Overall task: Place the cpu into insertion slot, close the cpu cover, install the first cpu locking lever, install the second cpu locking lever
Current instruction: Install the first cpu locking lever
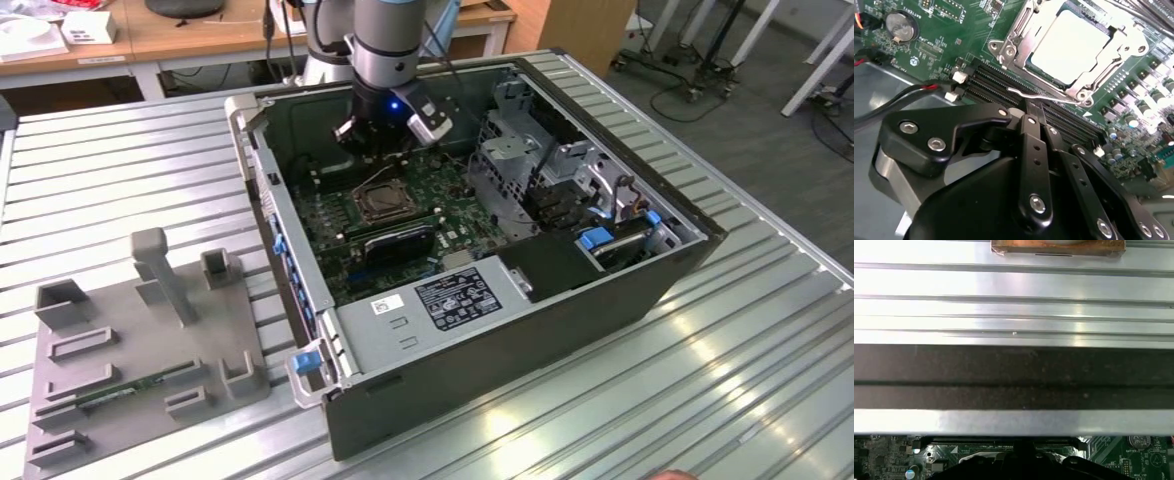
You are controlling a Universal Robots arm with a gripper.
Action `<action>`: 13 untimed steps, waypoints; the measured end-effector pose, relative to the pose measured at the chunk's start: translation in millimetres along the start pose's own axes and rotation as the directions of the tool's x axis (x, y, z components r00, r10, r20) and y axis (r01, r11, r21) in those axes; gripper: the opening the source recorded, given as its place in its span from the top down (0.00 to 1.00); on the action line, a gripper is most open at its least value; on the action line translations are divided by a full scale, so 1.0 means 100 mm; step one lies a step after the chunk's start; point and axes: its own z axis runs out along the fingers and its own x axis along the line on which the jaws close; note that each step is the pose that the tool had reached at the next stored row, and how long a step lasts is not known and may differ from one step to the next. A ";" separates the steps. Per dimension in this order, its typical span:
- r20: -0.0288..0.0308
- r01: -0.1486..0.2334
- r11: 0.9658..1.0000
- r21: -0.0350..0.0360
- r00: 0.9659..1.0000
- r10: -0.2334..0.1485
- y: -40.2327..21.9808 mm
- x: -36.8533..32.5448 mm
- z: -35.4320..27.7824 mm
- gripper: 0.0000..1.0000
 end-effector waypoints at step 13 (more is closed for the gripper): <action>0.000 0.000 1.000 0.000 1.000 0.000 0.012 -0.001 -0.073 0.89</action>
